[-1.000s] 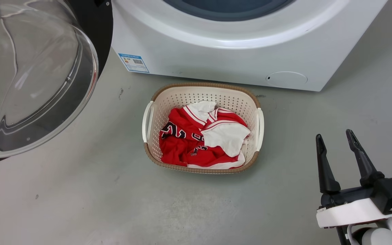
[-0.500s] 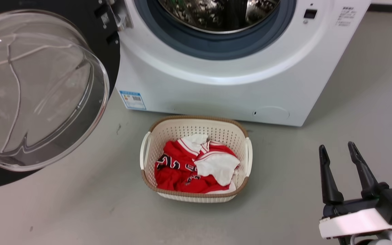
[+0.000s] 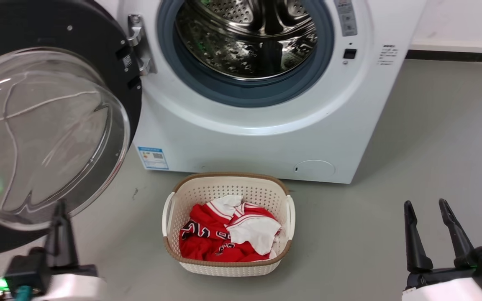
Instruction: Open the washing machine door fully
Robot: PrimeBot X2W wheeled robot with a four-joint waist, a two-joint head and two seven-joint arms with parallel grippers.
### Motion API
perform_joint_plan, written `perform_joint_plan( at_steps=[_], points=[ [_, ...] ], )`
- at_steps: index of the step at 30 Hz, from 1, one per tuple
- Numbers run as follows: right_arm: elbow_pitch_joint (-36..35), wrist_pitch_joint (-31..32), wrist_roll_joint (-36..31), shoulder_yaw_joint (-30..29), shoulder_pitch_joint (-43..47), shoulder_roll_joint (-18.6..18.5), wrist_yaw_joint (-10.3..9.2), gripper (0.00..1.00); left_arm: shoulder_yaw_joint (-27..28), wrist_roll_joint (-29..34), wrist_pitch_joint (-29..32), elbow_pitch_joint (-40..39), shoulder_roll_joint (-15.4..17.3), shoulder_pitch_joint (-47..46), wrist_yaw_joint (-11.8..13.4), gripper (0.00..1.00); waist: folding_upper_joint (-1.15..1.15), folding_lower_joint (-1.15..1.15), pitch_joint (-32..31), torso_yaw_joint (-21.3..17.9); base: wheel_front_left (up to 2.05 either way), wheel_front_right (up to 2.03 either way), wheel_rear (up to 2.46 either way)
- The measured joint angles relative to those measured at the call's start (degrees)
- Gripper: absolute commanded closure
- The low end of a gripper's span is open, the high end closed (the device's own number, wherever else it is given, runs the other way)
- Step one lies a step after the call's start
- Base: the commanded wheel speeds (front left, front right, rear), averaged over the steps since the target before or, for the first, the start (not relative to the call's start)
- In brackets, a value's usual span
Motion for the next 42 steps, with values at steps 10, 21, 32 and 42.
perform_joint_plan(
  at_steps=[10, 21, 32, 42],
  points=[
    [-1.0, 0.0, 0.5, 0.3, 2.3, 0.0, -0.01, 0.00, -13.4, -2.7, 0.0, -2.1, -0.7, 4.9, 2.8, 0.00, 0.00, 0.00, -2.1, -4.3, 0.00, 0.00, 0.00],
    [-2.2, 0.0, 1.3, 0.1, 4.4, 0.0, -0.01, 0.00, -16.9, -4.6, 0.0, -1.5, -0.8, 5.9, 5.4, 0.00, 0.00, 0.00, -2.7, -6.7, 0.00, 0.00, 0.00],
    [-1.4, 0.0, 1.5, 1.0, 5.0, 0.0, 0.00, 1.00, -16.8, -4.6, 0.0, -0.4, -0.8, 6.9, 6.2, 1.00, 0.00, 0.01, -3.2, -7.2, 0.00, 0.00, 0.00],
    [1.8, 1.5, 8.8, 1.3, 5.1, -0.1, 0.00, 1.00, -16.5, -12.2, 1.9, 2.9, -0.9, 7.3, 5.7, 1.00, 0.00, 0.01, -3.1, -7.2, 0.00, 0.00, 0.00]
  ],
)
